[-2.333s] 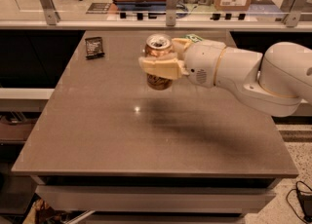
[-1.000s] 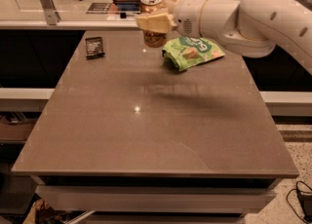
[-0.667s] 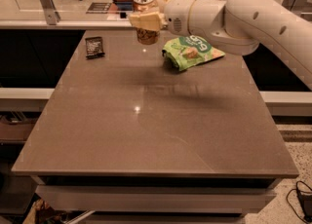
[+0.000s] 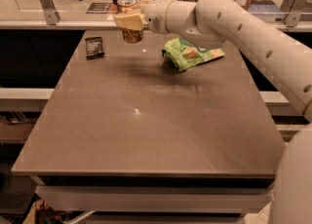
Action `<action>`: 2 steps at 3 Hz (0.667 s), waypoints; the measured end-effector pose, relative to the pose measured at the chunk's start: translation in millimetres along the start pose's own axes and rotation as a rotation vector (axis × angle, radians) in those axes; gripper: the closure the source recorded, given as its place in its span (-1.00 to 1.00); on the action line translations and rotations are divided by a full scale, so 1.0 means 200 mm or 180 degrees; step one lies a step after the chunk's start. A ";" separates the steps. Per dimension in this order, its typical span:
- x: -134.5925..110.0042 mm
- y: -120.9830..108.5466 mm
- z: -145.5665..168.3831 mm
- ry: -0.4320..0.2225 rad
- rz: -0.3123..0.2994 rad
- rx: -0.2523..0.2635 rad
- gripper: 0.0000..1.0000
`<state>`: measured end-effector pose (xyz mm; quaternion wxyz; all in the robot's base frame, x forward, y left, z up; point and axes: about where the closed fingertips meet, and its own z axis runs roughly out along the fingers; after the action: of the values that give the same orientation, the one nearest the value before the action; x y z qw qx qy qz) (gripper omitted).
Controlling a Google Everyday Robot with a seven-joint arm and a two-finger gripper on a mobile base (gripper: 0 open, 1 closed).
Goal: Move orange can near rxbar chocolate
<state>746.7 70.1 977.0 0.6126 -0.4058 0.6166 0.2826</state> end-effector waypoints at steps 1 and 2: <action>0.10 -0.04 0.12 0.0142 0.0097 0.0001 1.00; 0.20 -0.06 0.26 0.0169 0.0220 -0.0057 1.00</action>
Offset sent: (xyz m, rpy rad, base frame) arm 0.0647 0.0478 -0.0712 0.0071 0.1382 0.0126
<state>786.4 101.9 934.8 0.5822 -0.3971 0.6437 0.2983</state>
